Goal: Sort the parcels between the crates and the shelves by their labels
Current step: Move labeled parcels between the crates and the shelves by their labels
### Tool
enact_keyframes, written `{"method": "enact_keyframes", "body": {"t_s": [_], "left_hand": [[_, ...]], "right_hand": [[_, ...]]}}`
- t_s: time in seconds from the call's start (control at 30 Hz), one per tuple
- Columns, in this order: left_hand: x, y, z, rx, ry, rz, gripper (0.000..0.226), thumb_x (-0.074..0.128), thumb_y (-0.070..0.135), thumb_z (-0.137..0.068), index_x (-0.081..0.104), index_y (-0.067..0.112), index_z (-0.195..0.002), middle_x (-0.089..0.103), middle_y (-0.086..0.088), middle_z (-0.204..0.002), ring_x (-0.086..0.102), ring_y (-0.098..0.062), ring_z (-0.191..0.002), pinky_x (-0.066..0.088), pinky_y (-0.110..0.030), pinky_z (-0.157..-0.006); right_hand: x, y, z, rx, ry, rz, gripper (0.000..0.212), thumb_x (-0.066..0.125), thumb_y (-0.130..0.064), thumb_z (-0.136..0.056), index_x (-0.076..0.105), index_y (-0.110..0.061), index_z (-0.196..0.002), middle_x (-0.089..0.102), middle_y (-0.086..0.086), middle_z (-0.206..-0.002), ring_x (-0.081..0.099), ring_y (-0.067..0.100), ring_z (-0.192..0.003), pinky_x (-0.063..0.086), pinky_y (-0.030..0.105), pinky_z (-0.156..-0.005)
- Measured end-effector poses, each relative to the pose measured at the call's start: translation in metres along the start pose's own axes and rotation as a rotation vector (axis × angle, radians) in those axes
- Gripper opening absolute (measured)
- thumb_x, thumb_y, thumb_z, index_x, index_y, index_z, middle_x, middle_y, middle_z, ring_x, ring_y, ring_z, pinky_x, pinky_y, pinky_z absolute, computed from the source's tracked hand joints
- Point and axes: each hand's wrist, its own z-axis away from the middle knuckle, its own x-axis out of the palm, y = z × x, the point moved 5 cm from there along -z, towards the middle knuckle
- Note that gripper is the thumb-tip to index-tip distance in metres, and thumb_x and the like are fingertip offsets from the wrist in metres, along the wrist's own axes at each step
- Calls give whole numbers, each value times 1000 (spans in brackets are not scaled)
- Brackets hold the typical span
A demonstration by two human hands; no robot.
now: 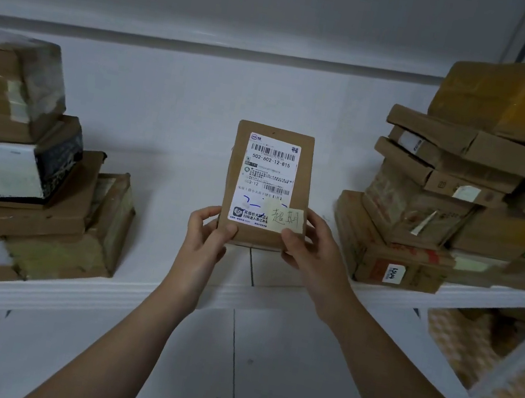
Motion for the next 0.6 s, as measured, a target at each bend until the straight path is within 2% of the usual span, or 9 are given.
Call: {"method": "enact_keyframes", "body": {"t_s": [0.07, 0.13, 0.27, 0.33, 0.4, 0.43, 0.53, 0.6], "left_hand": [[3, 3, -1, 31, -11, 6, 53, 66, 53, -72, 46, 31, -116, 64, 0, -117, 58, -9, -109, 45, -39, -100], [8, 5, -3, 64, -33, 35, 55, 65, 53, -68, 47, 29, -114, 66, 0, -115, 61, -9, -107, 49, -32, -94], [23, 5, -2, 119, -163, 84, 51, 64, 46, -71, 47, 26, -114, 67, 2, -114, 63, -5, -103, 51, -18, -79], [33, 3, 1, 140, -229, 96, 44, 62, 44, -74, 47, 28, -112, 66, 5, -112, 63, -3, -102, 50, -13, -75], [43, 0, 7, 149, -294, 107, 35, 62, 39, -78, 48, 31, -110, 67, 9, -110, 63, -3, -102, 50, -12, -75], [49, -3, 10, 149, -327, 118, 29, 62, 34, -83, 48, 31, -108, 68, 10, -109, 63, -3, -103, 50, -13, -75], [70, -13, 26, 135, -430, 149, 23, 59, 19, -91, 50, 31, -108, 68, 9, -108, 63, -5, -104, 50, -15, -77], [90, -20, 44, 119, -512, 167, 26, 62, 17, -90, 49, 30, -109, 67, 5, -111, 63, -7, -104, 51, -18, -79]], "right_hand": [[-3, -3, 4, -19, 36, -4, 43, 69, -45, -78, 52, -49, -118, 65, -18, -115, 62, 7, -108, 56, 23, -77], [-9, -6, 10, -38, 95, -3, 37, 70, -42, -81, 53, -53, -112, 66, -24, -111, 62, 2, -105, 54, 21, -76], [-20, -13, 31, -104, 267, 8, 38, 67, -38, -78, 55, -53, -111, 66, -23, -112, 61, 3, -108, 53, 31, -90], [-27, -15, 47, -121, 349, 4, 48, 66, -35, -78, 52, -40, -124, 64, -13, -121, 58, 10, -116, 50, 40, -97], [-34, -17, 66, -120, 424, 22, 56, 64, -32, -80, 47, -25, -133, 60, -5, -128, 56, 14, -119, 48, 43, -101], [-38, -17, 77, -114, 462, 33, 55, 63, -31, -81, 46, -25, -133, 59, -5, -128, 56, 15, -119, 47, 43, -101], [-53, -15, 116, -92, 580, 59, 46, 63, -21, -88, 44, -32, -129, 58, -3, -128, 55, 18, -119, 47, 42, -100], [-66, -15, 145, -76, 668, 96, 42, 63, -20, -89, 47, -40, -122, 57, -5, -127, 55, 16, -118, 48, 40, -99]]}}
